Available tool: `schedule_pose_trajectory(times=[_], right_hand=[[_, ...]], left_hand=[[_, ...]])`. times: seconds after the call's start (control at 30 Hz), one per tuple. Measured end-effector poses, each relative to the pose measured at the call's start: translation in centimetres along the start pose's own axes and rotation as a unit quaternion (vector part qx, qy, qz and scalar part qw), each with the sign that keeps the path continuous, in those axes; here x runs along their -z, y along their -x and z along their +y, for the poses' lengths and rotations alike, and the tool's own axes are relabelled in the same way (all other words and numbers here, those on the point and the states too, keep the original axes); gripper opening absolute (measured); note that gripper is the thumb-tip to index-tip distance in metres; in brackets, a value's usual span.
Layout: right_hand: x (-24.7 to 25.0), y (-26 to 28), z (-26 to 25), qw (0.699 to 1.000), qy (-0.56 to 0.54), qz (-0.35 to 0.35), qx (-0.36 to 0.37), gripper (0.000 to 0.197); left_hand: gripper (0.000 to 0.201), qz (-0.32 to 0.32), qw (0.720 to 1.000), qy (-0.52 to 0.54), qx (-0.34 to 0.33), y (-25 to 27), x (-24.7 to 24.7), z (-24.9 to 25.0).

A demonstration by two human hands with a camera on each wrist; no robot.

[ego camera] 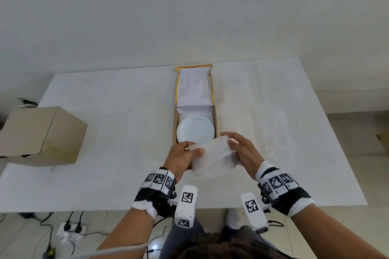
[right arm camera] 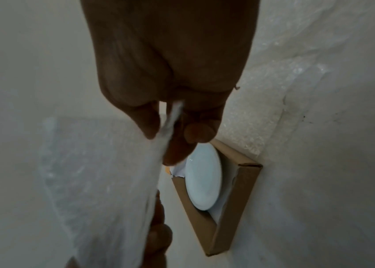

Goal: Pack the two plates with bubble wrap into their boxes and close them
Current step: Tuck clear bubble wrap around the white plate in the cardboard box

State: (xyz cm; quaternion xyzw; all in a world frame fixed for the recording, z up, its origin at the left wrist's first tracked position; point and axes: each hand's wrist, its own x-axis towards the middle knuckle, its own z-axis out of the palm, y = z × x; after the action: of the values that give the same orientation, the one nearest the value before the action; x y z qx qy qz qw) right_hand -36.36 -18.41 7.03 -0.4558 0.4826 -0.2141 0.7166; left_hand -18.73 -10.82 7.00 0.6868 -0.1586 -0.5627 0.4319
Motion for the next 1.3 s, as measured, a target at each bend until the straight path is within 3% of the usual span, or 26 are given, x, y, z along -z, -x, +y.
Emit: schedule_pose_trajectory(times=[0.03, 0.1, 0.2, 0.43, 0.53, 0.63, 0.87, 0.97, 1.1, 1.2, 1.3], right_hand=[[-0.2, -0.2, -0.2, 0.999, -0.021, -0.001, -0.028, 0.019], [-0.6, -0.5, -0.1, 0.994, -0.054, -0.018, -0.092, 0.045], [-2.1, -0.9, 0.3, 0.992, -0.067, -0.023, -0.105, 0.066], [-7.6, -2.1, 1.0, 0.989, -0.108, 0.052, -0.088, 0.045], [-8.5, -3.3, 1.2, 0.991, -0.043, 0.101, -0.079, 0.036], [-9.0, -4.3, 1.4, 0.991, 0.026, 0.101, -0.078, 0.032], [-10.6, -5.1, 1.2, 0.992, -0.003, 0.066, -0.110, 0.049], [-10.3, -5.0, 1.2, 0.993, -0.035, 0.053, -0.096, 0.024], [-9.8, -5.8, 1.5, 0.995, -0.038, 0.048, -0.083, 0.005], [-9.7, -6.5, 1.4, 0.995, 0.011, 0.059, -0.078, 0.023], [-9.8, -7.0, 1.3, 0.992, 0.064, 0.073, -0.085, 0.033]], left_hand=[[0.011, 0.016, 1.000, 0.013, -0.007, -0.3, 0.2, -0.1], [0.012, 0.049, 0.998, 0.029, -0.018, -1.0, 0.8, -0.3], [0.017, 0.066, 0.997, 0.043, -0.022, -1.8, 1.3, -0.3], [0.012, 0.047, 0.997, 0.062, -0.014, -2.6, 3.2, -0.2], [0.013, 0.017, 0.998, 0.067, -0.008, -3.4, 4.3, -0.1], [0.017, -0.017, 0.996, 0.082, 0.030, -4.4, 5.7, 0.5], [0.008, -0.099, 0.995, -0.004, 0.002, -5.9, 8.6, 1.1], [0.012, -0.110, 0.994, -0.010, 0.002, -6.3, 8.9, 1.3], [0.014, -0.099, 0.995, -0.022, 0.013, -6.5, 8.8, 1.7], [0.018, -0.065, 0.996, 0.008, 0.058, -6.9, 8.9, 2.3], [0.029, -0.075, 0.991, 0.033, 0.102, -7.1, 8.7, 3.2]])
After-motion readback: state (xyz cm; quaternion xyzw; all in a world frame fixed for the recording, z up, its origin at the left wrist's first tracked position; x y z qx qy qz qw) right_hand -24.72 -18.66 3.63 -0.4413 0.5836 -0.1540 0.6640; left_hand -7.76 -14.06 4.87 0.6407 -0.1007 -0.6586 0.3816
